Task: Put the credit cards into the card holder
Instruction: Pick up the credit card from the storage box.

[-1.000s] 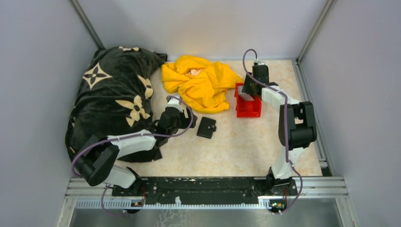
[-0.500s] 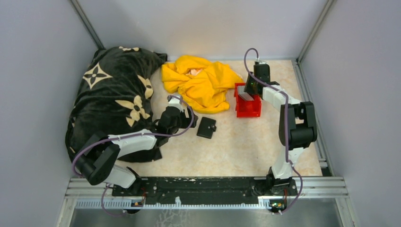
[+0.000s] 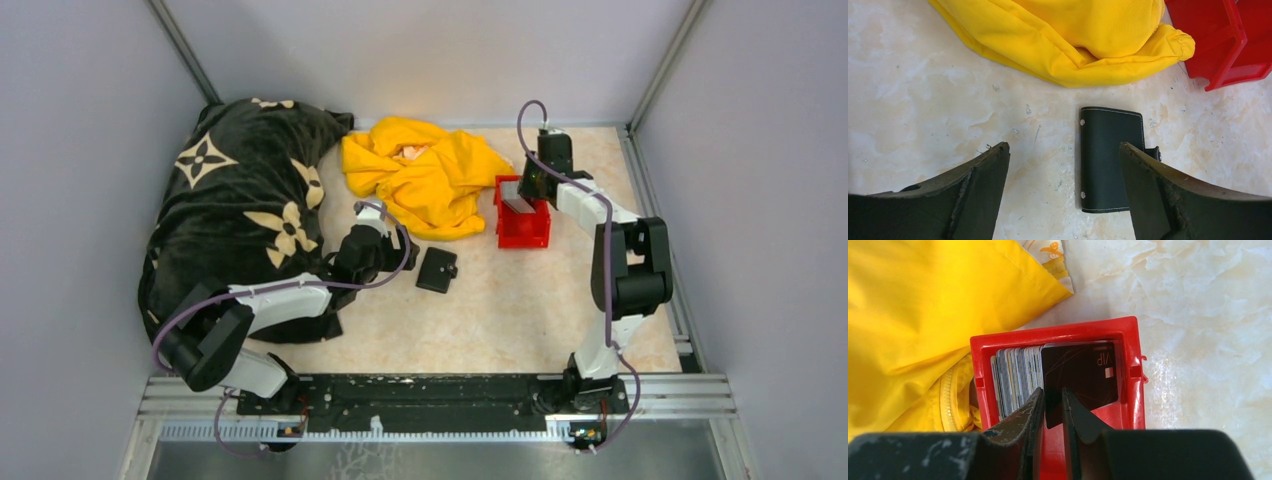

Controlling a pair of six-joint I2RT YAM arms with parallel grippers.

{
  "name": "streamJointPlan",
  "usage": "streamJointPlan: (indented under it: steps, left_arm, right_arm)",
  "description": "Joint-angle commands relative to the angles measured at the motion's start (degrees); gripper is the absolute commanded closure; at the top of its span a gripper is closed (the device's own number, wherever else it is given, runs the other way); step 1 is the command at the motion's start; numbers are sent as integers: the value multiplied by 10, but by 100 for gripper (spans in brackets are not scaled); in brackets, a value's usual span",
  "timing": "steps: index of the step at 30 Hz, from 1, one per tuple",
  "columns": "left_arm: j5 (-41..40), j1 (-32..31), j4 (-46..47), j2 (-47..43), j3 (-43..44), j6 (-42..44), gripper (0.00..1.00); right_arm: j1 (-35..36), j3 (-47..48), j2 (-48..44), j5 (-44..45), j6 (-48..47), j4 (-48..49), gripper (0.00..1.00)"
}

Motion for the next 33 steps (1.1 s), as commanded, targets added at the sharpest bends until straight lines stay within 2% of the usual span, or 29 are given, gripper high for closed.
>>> streamJointPlan:
  steps: [1, 10, 14, 24, 29, 33]
  left_arm:
    - [7, -1, 21, -1, 12, -1, 14]
    - [5, -1, 18, -11, 17, -1, 13]
    - [5, -1, 16, -19, 17, -1, 13]
    - [30, -1, 29, -39, 51, 4, 8]
    - [89, -1, 36, -38, 99, 53, 5]
    - [158, 0, 26, -48, 127, 98, 1]
  right_arm:
    - [9, 36, -47, 5, -11, -3, 82]
    - [27, 58, -53, 70, -34, -41, 88]
    - [32, 75, -43, 112, -42, -70, 100]
    - [81, 87, -77, 248, -87, -106, 100]
    - [91, 68, -176, 253, -91, -133, 100]
    - [93, 56, -256, 195, -84, -188, 100]
